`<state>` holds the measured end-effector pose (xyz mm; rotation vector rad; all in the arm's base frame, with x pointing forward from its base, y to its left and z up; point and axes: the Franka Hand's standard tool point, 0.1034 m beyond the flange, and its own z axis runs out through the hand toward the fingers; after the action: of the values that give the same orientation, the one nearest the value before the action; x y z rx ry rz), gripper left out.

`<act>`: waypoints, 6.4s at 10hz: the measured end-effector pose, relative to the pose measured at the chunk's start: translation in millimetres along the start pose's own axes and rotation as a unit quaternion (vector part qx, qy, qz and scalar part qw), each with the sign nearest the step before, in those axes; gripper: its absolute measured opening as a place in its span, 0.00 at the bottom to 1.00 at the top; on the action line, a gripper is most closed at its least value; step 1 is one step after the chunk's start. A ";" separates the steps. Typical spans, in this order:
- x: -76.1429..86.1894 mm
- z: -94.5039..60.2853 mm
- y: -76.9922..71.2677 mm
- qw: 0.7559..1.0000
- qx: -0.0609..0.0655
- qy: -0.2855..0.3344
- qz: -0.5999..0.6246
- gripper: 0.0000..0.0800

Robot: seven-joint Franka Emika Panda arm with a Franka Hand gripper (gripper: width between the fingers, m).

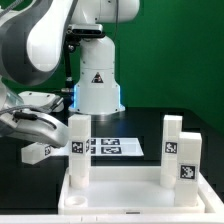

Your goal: Assemble desk

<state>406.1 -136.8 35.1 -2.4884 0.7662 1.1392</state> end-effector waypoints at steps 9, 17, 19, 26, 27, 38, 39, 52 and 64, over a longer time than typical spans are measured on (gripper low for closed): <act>6.6 27.3 26.0 0.992 0.031 -0.108 0.065 0.81; -15.0 -51.8 6.2 0.999 0.010 -0.039 0.008 0.35; -34.4 -81.1 -11.4 0.997 -0.007 0.075 -0.035 0.35; -23.1 -174.1 -59.2 0.932 -0.029 0.340 -0.125 0.36; -27.5 -176.4 -68.2 0.915 -0.030 0.380 -0.130 0.36; -23.1 -180.7 -177.9 0.758 -0.018 0.635 -0.147 0.36; -22.2 -179.2 -178.6 0.759 -0.018 0.634 -0.146 0.36; 13.0 -137.1 -192.3 0.779 -0.027 0.615 -0.119 0.36; 28.5 -127.6 -186.4 0.775 -0.041 0.620 -0.118 0.36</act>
Offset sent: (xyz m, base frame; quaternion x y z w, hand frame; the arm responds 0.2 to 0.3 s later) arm 0.0001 0.0031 -0.0052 0.0602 -0.1381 0.0100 0.9885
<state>607.1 -55.0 103.9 -3.0718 0.5835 -0.7604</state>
